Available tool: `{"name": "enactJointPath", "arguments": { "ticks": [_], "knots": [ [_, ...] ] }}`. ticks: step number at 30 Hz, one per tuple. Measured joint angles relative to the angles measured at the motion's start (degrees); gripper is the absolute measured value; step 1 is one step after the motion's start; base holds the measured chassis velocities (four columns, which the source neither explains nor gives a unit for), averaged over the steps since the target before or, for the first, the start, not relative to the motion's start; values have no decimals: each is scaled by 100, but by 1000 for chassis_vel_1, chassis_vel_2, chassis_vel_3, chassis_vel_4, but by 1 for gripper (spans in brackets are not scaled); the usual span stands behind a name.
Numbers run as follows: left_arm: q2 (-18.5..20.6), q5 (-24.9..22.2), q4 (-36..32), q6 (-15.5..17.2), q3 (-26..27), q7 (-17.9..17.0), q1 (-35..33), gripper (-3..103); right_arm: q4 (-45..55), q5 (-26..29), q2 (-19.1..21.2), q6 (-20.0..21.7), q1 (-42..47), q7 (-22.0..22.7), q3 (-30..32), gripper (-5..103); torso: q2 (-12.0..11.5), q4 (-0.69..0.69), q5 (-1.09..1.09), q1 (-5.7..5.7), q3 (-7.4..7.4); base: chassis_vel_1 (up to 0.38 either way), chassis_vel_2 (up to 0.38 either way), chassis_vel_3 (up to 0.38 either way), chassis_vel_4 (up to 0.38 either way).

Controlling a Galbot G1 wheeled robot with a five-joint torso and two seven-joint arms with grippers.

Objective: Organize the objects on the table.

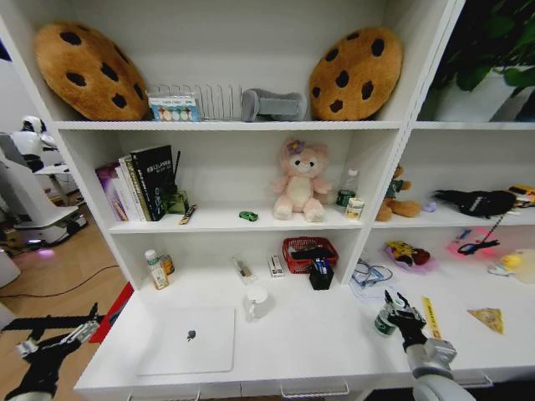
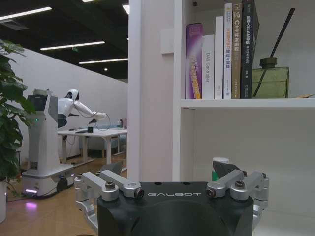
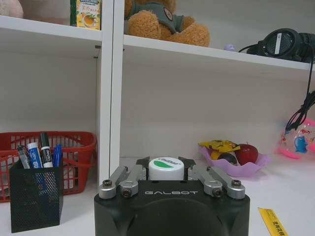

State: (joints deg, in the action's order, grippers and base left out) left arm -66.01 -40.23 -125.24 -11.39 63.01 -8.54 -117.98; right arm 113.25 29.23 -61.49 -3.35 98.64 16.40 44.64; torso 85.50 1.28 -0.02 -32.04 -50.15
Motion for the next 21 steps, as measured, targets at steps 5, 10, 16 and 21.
{"name": "enactJointPath", "arguments": {
  "ticks": [5, 10, 16, 21],
  "knots": [
    [0, 0, 0, 0, 0, 0, 0, 100, 116, -11, -108, -29, 150, -5, 89, 31, 0, 0, 0, 0, 0, 0, 0, 0, 0],
    [-1, 0, 0, 0, 0, 0, 0, 100, 323, -11, -232, -46, 330, -20, 231, 31, 0, 0, 0, 0, 0, 0, 0, 0, 0],
    [0, 0, 0, 0, 0, 0, 0, 100, 440, -40, -330, -109, 476, -13, 350, 31, 0, 0, -1, 0, 1, -25, -13, 28, 26],
    [0, 0, 0, 0, 0, 0, 0, 100, 499, -40, -361, -128, 517, -13, 372, 31, 0, 0, 1, 0, 0, -144, -106, 141, 139]
  ]
}}
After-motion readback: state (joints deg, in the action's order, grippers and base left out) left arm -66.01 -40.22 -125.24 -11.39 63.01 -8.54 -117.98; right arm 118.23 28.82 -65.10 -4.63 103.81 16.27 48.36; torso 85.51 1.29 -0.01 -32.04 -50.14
